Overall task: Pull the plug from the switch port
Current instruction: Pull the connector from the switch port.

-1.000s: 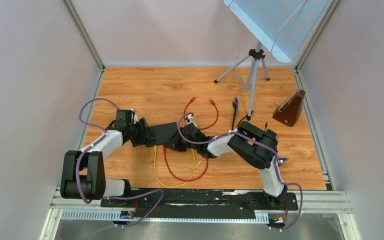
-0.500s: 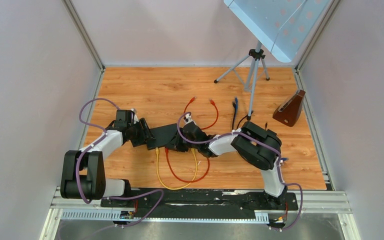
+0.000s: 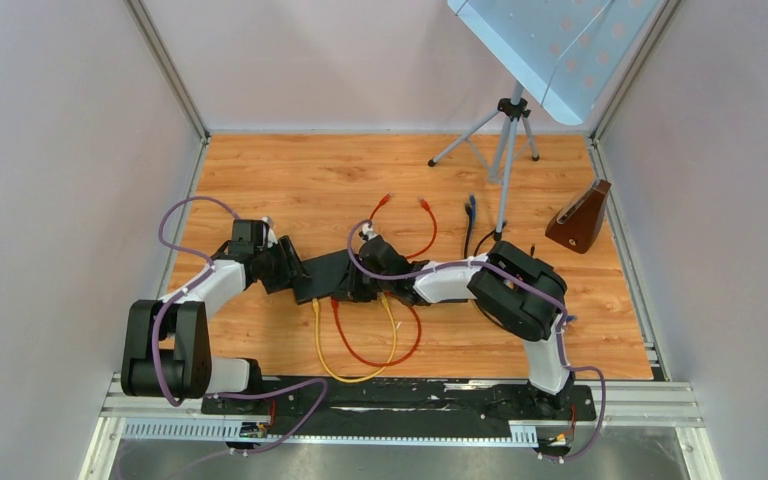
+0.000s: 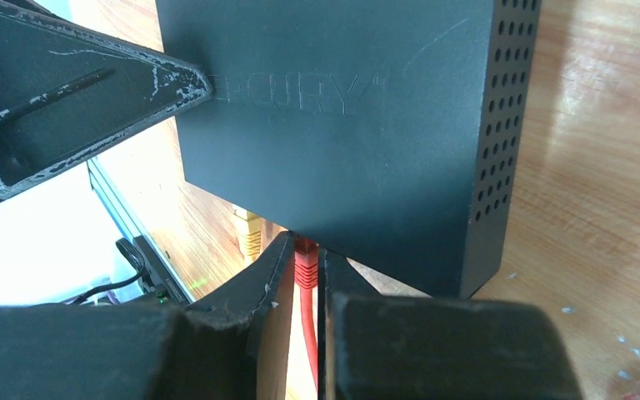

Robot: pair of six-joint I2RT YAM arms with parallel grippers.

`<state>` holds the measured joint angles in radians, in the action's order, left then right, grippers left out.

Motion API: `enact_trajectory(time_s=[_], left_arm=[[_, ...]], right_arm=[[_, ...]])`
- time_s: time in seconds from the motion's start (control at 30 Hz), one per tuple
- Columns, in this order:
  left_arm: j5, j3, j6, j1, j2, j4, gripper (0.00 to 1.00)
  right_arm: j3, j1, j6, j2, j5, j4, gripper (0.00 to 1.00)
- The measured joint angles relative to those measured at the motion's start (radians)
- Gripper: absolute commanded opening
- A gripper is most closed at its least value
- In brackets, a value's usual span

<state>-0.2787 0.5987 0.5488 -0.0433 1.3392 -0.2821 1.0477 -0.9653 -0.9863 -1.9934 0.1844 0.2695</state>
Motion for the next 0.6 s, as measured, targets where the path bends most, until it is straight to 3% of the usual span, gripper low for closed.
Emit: enact_trajectory(time_s=[0.6], left_arm=[[0.0, 0.0, 0.002, 0.0, 0.0, 0.001, 0.63]], right_arm=[[0.053, 0.0, 0.106, 0.0, 0.116, -0.156, 0.03]])
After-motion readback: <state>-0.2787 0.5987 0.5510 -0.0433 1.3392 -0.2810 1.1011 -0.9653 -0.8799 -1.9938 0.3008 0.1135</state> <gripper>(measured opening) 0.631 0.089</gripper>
